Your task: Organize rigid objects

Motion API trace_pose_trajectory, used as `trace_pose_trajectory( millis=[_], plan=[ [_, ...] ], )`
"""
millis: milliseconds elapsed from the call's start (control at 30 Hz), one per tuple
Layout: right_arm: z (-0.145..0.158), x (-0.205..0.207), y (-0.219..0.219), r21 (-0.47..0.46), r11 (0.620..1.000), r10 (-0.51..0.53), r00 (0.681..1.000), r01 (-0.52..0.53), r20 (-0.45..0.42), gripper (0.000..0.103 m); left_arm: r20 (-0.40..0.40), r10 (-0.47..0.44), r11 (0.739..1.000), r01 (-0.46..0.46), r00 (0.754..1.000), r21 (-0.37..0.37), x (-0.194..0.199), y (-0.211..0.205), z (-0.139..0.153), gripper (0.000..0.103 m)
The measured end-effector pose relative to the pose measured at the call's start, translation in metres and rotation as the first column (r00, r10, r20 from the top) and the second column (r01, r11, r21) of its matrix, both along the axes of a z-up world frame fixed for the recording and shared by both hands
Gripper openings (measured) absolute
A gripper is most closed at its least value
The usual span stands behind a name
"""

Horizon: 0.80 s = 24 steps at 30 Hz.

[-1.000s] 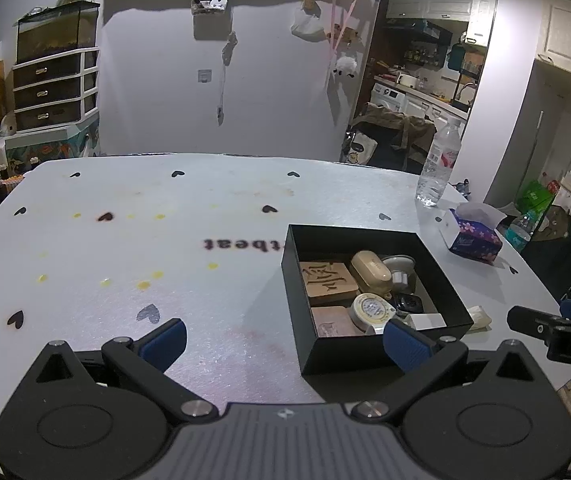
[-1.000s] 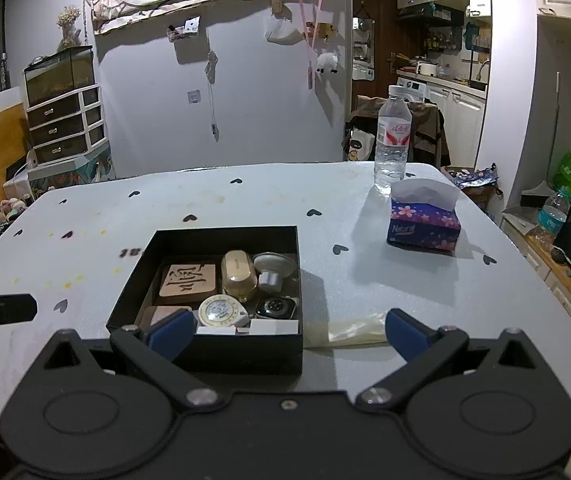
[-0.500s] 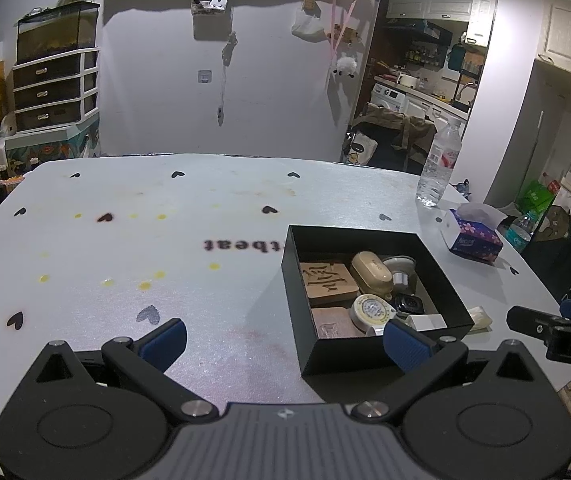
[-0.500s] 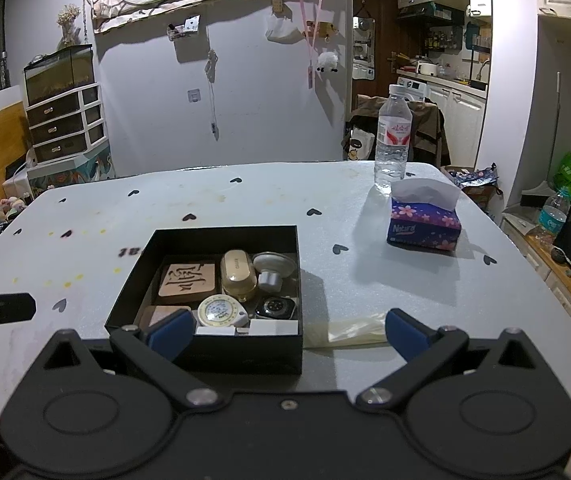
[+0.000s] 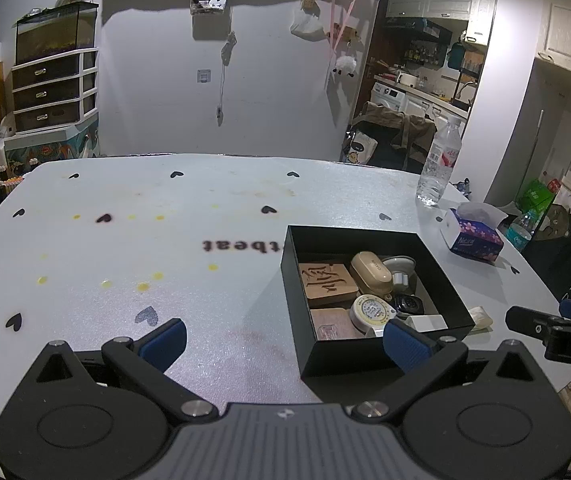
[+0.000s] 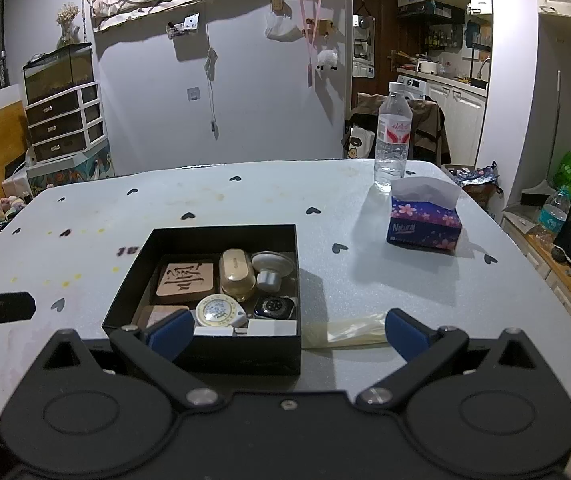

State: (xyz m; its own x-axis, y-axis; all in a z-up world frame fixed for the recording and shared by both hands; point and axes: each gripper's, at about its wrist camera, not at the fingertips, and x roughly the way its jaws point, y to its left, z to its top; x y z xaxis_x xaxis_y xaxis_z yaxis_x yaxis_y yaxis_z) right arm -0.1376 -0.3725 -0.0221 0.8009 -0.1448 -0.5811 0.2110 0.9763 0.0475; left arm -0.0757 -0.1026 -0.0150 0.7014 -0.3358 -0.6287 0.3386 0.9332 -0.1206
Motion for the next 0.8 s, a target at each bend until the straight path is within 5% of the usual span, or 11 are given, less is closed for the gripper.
trace_pose_trajectory(
  millis=[800],
  plan=[
    [-0.0039, 0.0034, -0.0009, -0.004, 1.0, 0.0, 1.0, 0.0, -0.009, 0.103, 0.0, 0.0, 1.0, 0.0, 1.0, 0.001, 0.0008, 0.0, 0.0007, 0.103]
  ],
)
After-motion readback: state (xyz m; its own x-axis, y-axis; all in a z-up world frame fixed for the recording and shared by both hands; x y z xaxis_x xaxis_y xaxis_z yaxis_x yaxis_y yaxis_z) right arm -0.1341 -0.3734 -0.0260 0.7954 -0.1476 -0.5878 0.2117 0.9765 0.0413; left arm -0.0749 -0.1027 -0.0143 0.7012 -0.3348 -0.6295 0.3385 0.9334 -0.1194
